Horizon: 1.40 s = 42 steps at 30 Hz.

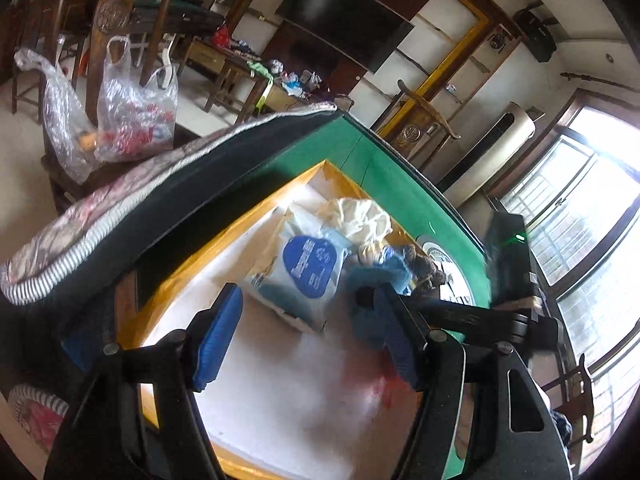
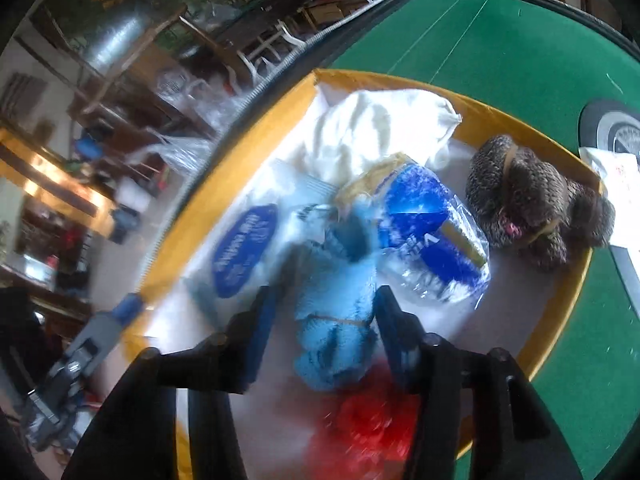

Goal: Organize soft objects
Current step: 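Lower the blue cloth into the box and open the right tool, then move both tools back over the items on the table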

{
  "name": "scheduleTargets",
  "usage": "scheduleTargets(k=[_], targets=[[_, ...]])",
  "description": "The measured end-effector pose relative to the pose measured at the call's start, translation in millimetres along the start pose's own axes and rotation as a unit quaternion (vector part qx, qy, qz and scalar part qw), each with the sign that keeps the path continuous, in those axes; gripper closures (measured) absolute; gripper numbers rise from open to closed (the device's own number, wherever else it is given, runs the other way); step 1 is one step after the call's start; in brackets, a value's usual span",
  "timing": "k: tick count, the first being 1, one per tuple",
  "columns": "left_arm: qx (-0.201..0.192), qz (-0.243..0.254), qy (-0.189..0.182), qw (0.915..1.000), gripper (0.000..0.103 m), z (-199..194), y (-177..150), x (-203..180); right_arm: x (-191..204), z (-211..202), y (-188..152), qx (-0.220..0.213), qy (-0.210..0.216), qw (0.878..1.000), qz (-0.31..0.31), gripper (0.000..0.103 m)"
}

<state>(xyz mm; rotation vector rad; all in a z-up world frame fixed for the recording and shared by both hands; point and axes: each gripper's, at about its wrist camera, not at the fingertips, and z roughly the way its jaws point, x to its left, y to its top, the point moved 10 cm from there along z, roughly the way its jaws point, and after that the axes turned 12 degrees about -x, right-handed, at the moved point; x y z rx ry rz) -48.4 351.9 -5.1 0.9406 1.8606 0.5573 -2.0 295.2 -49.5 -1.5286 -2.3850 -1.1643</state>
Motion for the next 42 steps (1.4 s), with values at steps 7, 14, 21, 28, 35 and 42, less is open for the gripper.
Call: scheduleTargets(k=[7,14,21,28,35,42], targets=[[-0.031,0.031,-0.017,0.9989,0.031,12.8,10.9,-33.5,-32.7,-93.6,6.6,-0.106,-0.009,0.994,0.005,0.043],[-0.076,0.12,-0.015,0.9897,0.023,42.6,5.4,-93.9,-107.4,-160.4,1.4,-0.185,-0.088,0.978,0.044,0.043],[0.023,0.09,-0.068,0.9934,0.023,52.6,-29.3,-121.4,-212.1,-268.2,-33.5,-0.239,-0.186,0.948,0.099,0.043],[0.047,0.084,-0.13,0.9868,0.02,12.6,-53.2,-169.6,-286.0,-313.1,-68.0,-0.259,-0.231,0.922,0.174,0.043],[0.136,0.133,-0.158,0.9689,0.021,16.5,-125.9,-214.6,-297.8,-271.0,-52.7,-0.224,-0.172,0.94,0.192,0.043],[0.128,0.154,-0.151,0.9682,0.021,4.6,-131.0,-219.9,-315.8,-229.6,-33.3,-0.148,-0.307,0.934,0.11,0.043]])
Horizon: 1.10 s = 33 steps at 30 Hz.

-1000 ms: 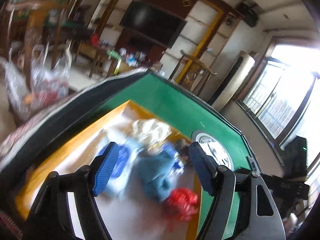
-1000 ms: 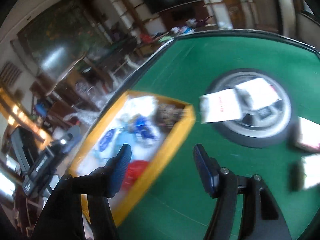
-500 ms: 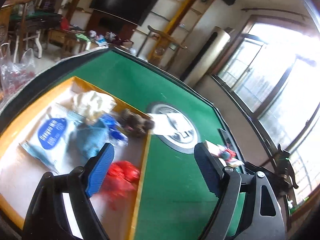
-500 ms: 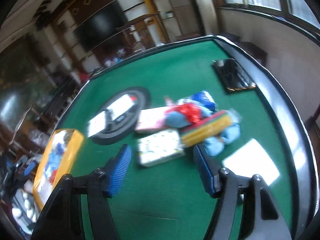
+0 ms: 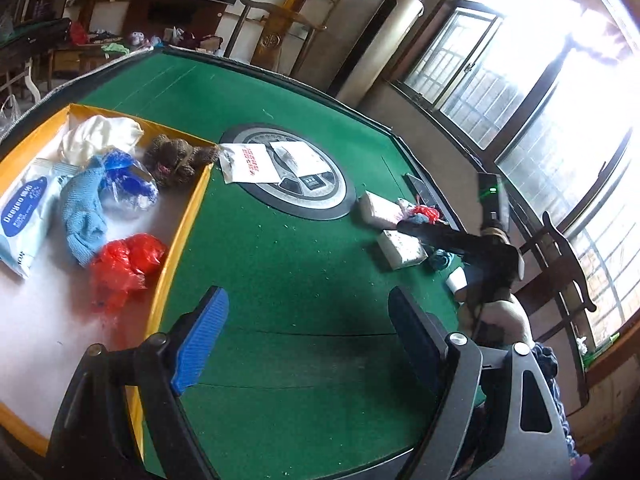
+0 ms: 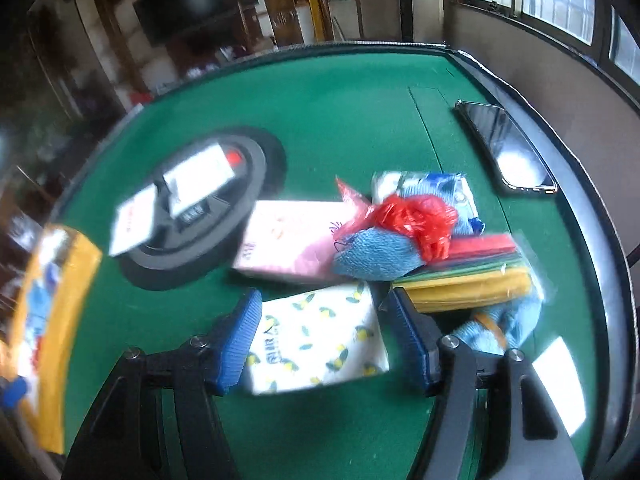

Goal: Organize soft objects
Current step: 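Move both tools back over the items on the table, then grasp the lemon-print tissue pack with the left tool while the right tool grasps the blue knit cloth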

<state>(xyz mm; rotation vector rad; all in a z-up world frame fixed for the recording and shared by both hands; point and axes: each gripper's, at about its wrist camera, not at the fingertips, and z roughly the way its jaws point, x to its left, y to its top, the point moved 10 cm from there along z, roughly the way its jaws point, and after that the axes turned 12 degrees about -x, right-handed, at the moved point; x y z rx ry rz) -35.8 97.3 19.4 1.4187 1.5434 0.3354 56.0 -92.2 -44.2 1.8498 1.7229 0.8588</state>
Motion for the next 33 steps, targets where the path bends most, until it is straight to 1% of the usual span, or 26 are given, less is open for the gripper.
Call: scheduleTargets(k=[1,2,4,5,6,7,8,9,10,11,12,13,14,15,17,19,20,24,26,29,31,33], targets=[[-0.002,0.001,0.001,1.0,0.021,-0.9,-0.3,2.5,3.6,4.9,-3.8,0.01,0.006,1.0,0.001,0.043],[-0.002,0.002,0.003,1.0,0.021,-0.7,0.1,3.6,7.2,5.0,-5.5,0.012,0.021,1.0,0.012,0.042],[-0.002,0.001,0.004,1.0,0.021,1.0,0.2,7.0,21.9,-1.4,-12.1,0.023,0.087,0.995,0.041,0.042],[-0.001,0.001,0.006,1.0,0.021,2.5,0.0,8.1,35.3,-7.2,-17.6,0.03,0.134,0.989,0.05,0.042],[0.001,0.002,0.007,1.0,0.021,4.4,-0.5,8.9,50.2,-13.7,-24.5,0.039,0.175,0.983,0.047,0.042],[0.003,0.002,0.008,1.0,0.021,6.0,-0.6,9.5,61.2,-17.3,-30.0,0.048,0.205,0.977,0.041,0.042],[0.006,0.002,0.007,1.0,0.021,8.4,-1.8,9.3,80.0,-26.5,-39.1,0.063,0.255,0.964,0.032,0.042],[0.01,0.002,0.007,0.9999,0.021,10.7,-3.9,8.4,93.9,-35.8,-45.0,0.073,0.296,0.952,0.026,0.042],[0.015,0.004,0.006,0.9999,0.021,12.9,-6.6,7.2,103.5,-46.7,-46.5,0.072,0.327,0.942,0.021,0.042],[0.02,0.005,0.006,0.9998,0.021,13.9,-8.7,7.2,107.1,-57.0,-42.9,0.059,0.345,0.936,0.018,0.042],[0.026,0.006,0.006,0.9996,0.021,16.6,-11.5,6.6,106.1,-63.7,-37.4,0.043,0.352,0.935,0.019,0.041],[0.033,0.007,0.008,0.9994,0.021,19.8,-14.7,6.1,97.5,-73.0,-25.7,0.014,0.353,0.935,0.03,0.041],[0.038,0.008,0.01,0.9992,0.021,21.3,-16.1,5.7,85.0,-78.5,-15.0,-0.012,0.343,0.938,0.045,0.041],[0.042,0.01,0.012,0.999,0.021,23.7,-17.5,5.4,69.2,-82.0,-6.7,-0.039,0.322,0.944,0.058,0.04],[0.047,0.016,0.018,0.9986,0.021,29.9,-19.1,4.3,34.0,-85.6,5.0,-0.082,0.277,0.954,0.086,0.035],[0.055,0.018,0.024,0.998,0.021,41.0,-20.0,0.1,6.3,-86.1,9.7,-0.103,0.253,0.955,0.118,0.033],[0.059,0.016,0.028,0.9977,0.021,46.7,-20.5,-1.2,-10.9,-88.8,11.6,-0.114,0.243,0.953,0.138,0.033],[0.075,-0.001,0.052,0.9958,0.021,75.3,-20.0,-3.6,-55.4,-102.0,17.8,-0.157,0.206,0.946,0.194,0.032],[0.072,-0.007,0.073,0.9947,0.021,90.5,-15.2,-3.4,-66.7,-105.0,23.4,-0.172,0.196,0.943,0.209,0.027],[0.054,0.001,0.116,0.9918,0.021,108.8,-6.2,-1.4,-71.0,-105.2,26.6,-0.178,0.196,0.938,0.226,0.026],[0.052,0.011,0.131,0.9899,0.021,121.8,-5.9,-4.5,-70.2,-102.1,29.4,-0.177,0.197,0.936,0.23,0.026],[0.062,0.028,0.138,0.988,0.021,135.0,-11.0,-8.9,-70.8,-99.8,28.3,-0.173,0.199,0.937,0.229,0.026]])
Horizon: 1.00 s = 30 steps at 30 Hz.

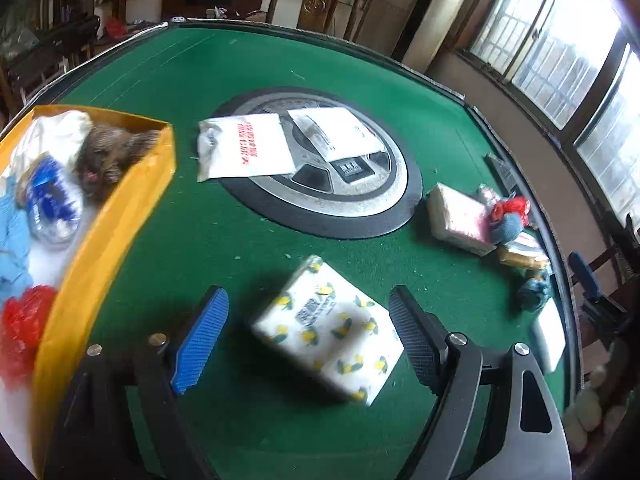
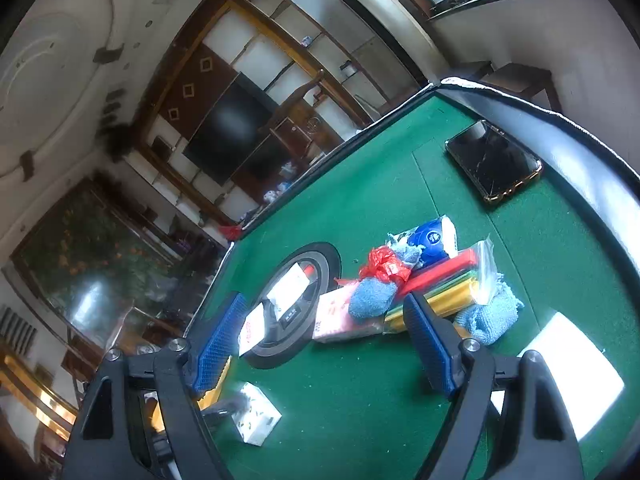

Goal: Organize soft objects
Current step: 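Grasp the lemon-print tissue pack with the left tool while the right tool grasps the blue knit cloth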

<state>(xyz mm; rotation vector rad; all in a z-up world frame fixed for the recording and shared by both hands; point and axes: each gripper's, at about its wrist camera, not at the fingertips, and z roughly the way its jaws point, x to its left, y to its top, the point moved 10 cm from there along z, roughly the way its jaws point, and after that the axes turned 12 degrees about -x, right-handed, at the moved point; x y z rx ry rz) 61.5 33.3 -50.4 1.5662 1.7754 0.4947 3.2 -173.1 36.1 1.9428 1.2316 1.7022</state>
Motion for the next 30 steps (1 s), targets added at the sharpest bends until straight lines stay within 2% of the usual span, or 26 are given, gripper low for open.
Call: scheduleTargets(k=[2,3,4,8,9,11,13,17,19,21,26,30], targets=[[0.021,0.035,-0.013,0.9991,0.02,9.8,-10.7,-15.7,1.4,2.5,-1.5,0.002,-0.003,1.0,-0.002,0.026],[0.013,0.066,-0.019,0.9976,0.021,6.9,-12.4,-23.8,1.3,1.6,-0.9,0.0,-0.005,1.0,-0.002,0.026],[0.014,0.08,-0.035,0.9961,0.026,3.8,-16.0,-29.8,1.6,0.5,-1.0,-0.003,-0.007,1.0,-0.003,0.026],[0.023,0.097,-0.063,0.993,0.037,-11.1,-20.5,-25.4,-1.0,-0.2,0.8,-0.014,-0.019,1.0,0.004,0.026],[0.025,0.095,-0.067,0.993,0.037,-15.5,-20.1,-21.3,-2.0,1.4,0.8,-0.014,-0.021,1.0,0.006,0.026],[0.031,0.094,-0.073,0.9924,0.037,-22.2,-21.0,-16.6,-1.9,2.3,0.0,-0.012,-0.022,1.0,0.007,0.026],[0.027,0.1,-0.062,0.9927,0.037,-25.9,-22.3,-11.8,-0.2,2.6,-0.4,-0.013,-0.021,1.0,0.004,0.026],[0.036,0.089,-0.066,0.9932,0.024,-19.1,-29.3,-22.1,-5.1,0.0,3.3,-0.024,-0.031,0.999,0.003,0.026],[0.035,0.105,-0.064,0.9918,0.022,-14.1,-34.6,-34.3,-9.0,-1.6,4.6,-0.029,-0.037,0.999,0.008,0.026],[0.033,0.138,-0.057,0.9883,0.021,-10.5,-41.3,-44.2,-14.1,-2.6,6.5,-0.032,-0.04,0.999,0.018,0.026],[0.007,0.241,-0.053,0.969,0.024,-20.0,-50.7,-61.5,-25.3,-8.0,11.4,-0.047,-0.055,0.997,0.033,0.026],[0.007,0.266,-0.051,0.9625,0.025,-30.6,-51.2,-47.6,-37.4,-4.8,11.2,-0.043,-0.069,0.995,0.054,0.026]])
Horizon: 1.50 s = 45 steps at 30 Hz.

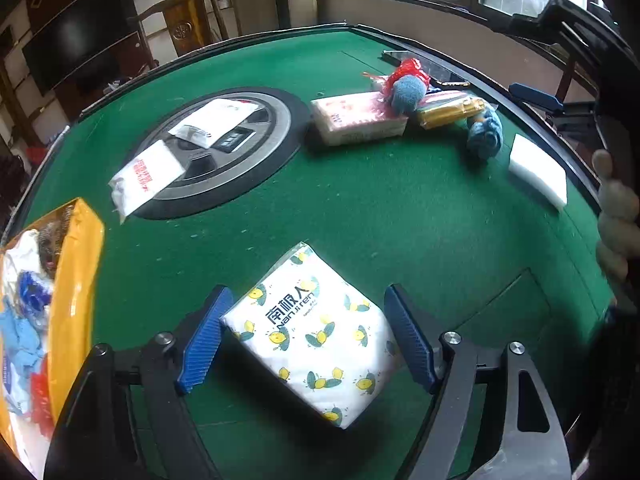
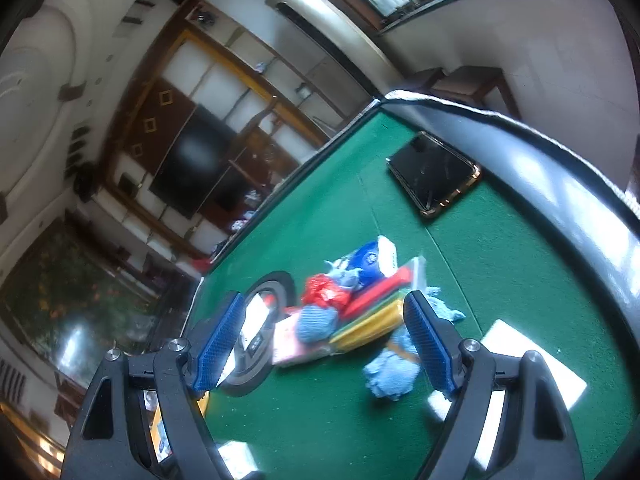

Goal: Organize soft objects
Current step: 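Grasp the lemon-print tissue pack with the left tool while the right tool grasps the blue knit cloth, then carry the lemon-print pack into the box and open the left tool while the right tool carries the cloth over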

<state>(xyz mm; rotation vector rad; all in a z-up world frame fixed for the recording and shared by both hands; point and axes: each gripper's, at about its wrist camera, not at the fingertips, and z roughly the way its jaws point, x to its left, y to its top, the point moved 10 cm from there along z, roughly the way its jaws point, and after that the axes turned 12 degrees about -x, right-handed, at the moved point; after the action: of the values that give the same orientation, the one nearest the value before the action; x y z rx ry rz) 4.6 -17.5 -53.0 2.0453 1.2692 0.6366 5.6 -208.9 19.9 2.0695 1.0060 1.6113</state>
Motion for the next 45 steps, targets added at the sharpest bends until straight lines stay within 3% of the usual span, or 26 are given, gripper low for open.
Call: scheduleTargets(k=[5,16,24,26,29,30,34,38,42,45], targets=[[-0.015,-0.02,-0.003,0.9997,0.033,-22.0,-8.9,28.5,-6.4,7.0,-5.7,0.012,-0.009,1.0,0.004,0.026],[-0.063,-0.093,-0.05,0.9924,0.036,-68.2,-13.2,52.3,22.8,26.9,-26.7,0.051,-0.023,0.997,-0.05,0.026],[-0.111,-0.129,-0.064,0.9834,0.035,-109.8,-11.2,76.1,35.3,90.3,-35.9,0.122,-0.117,0.978,-0.126,0.027],[-0.116,-0.134,-0.061,0.9823,0.035,-115.5,-10.9,82.7,33.8,94.9,-42.4,0.131,-0.13,0.974,-0.134,0.031],[-0.123,-0.148,-0.062,0.9793,0.035,-121.4,-11.3,93.8,28.6,93.9,-48.4,0.134,-0.148,0.969,-0.149,0.052],[-0.123,-0.155,-0.064,0.978,0.036,-122.6,-12.1,97.8,26.8,92.5,-50.2,0.138,-0.146,0.968,-0.147,0.071],[-0.126,-0.177,-0.058,0.9743,0.035,-129.8,-19.1,117.5,29.5,79.3,-47.8,0.134,-0.135,0.972,-0.141,0.071],[-0.127,-0.202,-0.031,0.9706,0.035,-139.5,-30.7,149.6,53.8,62.1,-45.6,0.124,-0.09,0.978,-0.139,0.071],[-0.115,-0.233,0.032,0.9652,0.035,-145.4,-51.8,202.0,98.4,44.4,-62.0,0.136,-0.027,0.98,-0.145,0.071],[-0.092,-0.261,0.073,0.9581,0.035,-142.8,-74.7,237.1,138.9,37.2,-90.3,0.157,0.024,0.974,-0.162,0.07]])
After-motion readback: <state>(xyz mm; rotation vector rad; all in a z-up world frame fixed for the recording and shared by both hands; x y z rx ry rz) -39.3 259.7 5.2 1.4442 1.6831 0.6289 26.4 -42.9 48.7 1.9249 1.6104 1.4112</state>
